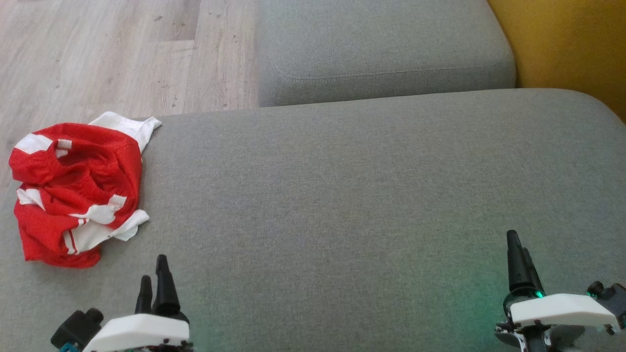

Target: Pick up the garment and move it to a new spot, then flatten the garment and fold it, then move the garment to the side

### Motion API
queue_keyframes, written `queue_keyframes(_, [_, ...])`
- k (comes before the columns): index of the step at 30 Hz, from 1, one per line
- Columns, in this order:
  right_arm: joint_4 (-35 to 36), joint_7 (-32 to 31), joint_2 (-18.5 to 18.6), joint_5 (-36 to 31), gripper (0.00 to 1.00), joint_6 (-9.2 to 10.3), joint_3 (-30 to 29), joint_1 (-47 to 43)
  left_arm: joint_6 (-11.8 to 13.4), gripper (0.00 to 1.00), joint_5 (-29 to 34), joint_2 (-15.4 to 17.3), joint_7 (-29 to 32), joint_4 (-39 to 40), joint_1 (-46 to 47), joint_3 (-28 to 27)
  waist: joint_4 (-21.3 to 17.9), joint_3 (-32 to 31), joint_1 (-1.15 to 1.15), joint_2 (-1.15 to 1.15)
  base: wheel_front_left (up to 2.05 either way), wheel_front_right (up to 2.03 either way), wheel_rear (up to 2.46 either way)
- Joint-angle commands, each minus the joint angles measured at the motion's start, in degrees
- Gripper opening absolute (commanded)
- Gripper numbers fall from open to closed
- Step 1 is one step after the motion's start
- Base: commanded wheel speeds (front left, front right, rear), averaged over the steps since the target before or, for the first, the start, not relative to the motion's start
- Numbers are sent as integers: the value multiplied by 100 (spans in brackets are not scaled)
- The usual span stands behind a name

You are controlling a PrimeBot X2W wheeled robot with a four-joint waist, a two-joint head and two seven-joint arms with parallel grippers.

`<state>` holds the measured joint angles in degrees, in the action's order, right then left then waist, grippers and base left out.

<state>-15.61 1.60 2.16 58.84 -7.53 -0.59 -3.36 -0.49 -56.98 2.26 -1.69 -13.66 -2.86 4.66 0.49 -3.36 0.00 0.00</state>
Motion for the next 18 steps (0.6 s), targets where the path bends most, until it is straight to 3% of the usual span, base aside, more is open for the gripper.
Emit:
queue_keyframes(1, [249, 85, 33, -170, 100, 2, 84, 157, 27, 100, 179, 40, -82, 232, 146, -7, 1, -8, 0, 0, 0, 0, 0])
queue_keyframes(18, [366, 389, 43, -1364, 100, 2, 382, 59, 254, 100, 1442, 46, -385, 328, 53, 269, 32, -121, 0, 0, 0, 0, 0])
